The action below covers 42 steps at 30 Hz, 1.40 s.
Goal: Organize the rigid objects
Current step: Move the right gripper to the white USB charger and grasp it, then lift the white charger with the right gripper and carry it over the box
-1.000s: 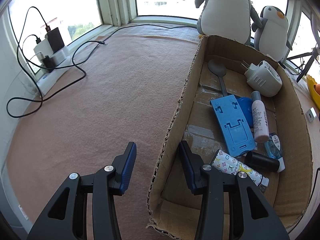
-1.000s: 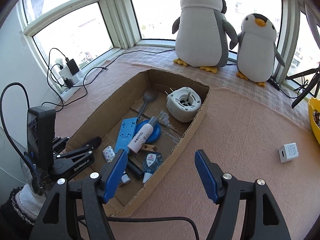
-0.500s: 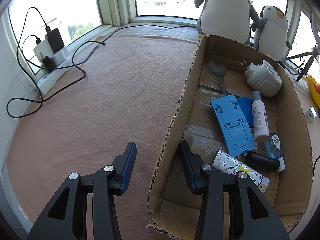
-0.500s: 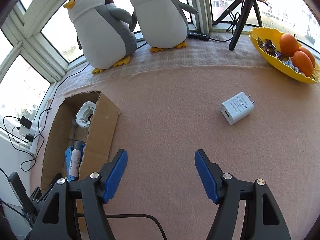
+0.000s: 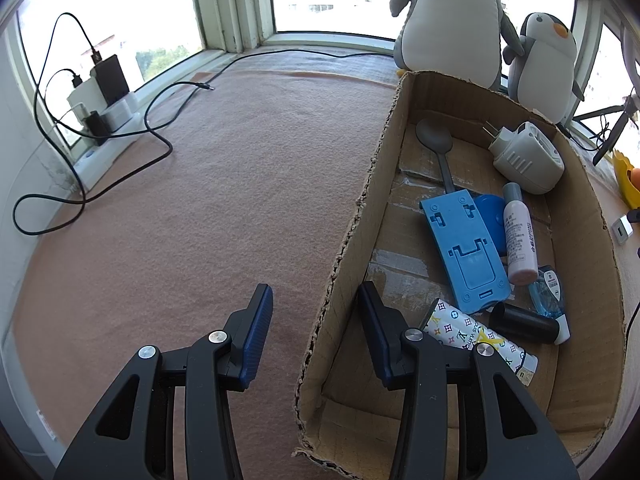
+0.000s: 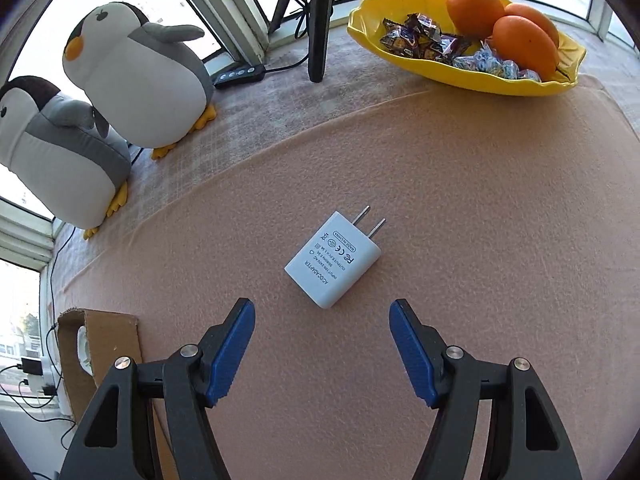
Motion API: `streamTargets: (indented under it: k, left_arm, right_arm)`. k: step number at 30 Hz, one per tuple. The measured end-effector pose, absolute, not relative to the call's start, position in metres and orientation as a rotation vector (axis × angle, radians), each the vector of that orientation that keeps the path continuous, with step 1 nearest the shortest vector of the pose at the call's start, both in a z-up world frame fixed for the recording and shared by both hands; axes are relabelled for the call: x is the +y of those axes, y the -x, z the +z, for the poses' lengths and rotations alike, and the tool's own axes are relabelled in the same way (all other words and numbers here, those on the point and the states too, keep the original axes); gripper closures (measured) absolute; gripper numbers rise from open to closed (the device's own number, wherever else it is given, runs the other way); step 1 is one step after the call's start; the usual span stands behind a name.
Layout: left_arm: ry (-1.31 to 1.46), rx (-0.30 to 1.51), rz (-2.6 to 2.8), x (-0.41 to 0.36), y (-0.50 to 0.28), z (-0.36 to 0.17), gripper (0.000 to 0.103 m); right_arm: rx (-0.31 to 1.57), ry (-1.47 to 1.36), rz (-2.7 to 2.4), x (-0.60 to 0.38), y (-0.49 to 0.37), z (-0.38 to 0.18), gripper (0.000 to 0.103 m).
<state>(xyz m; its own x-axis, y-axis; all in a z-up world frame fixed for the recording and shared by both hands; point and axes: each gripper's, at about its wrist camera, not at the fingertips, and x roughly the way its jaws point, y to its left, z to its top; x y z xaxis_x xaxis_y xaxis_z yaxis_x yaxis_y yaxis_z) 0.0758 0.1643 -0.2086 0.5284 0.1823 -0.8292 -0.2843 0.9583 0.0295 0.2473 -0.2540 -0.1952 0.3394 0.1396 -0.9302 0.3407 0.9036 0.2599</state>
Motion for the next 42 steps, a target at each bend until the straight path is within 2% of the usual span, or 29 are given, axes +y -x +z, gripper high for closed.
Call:
streamTargets:
  k: [14, 24, 35, 42]
  left_arm:
    - [0.121, 0.973, 0.28, 0.164, -0.076, -0.209, 0.059]
    - [0.122, 0.973, 0.281, 0.164, -0.076, -0.209, 0.059]
    - [0.122, 0.972, 0.281, 0.164, -0.076, -0.209, 0.059]
    - [0.122, 0.972, 0.281, 0.164, -0.076, -0.209, 0.059]
  right_arm:
    - [1.276, -0.447, -0.22, -0.264, -0.28, -0.217, 0.037]
    - [1.289, -0.37, -0.243, -0.254, -0.294, -0.221, 0.054]
    - [1.317, -0.239, -0.148, -0.238, -0.274, -0.222, 0.065]
    - [1.303, -0.188, -0.08, -0.234, -0.245, -0.222, 0.067]
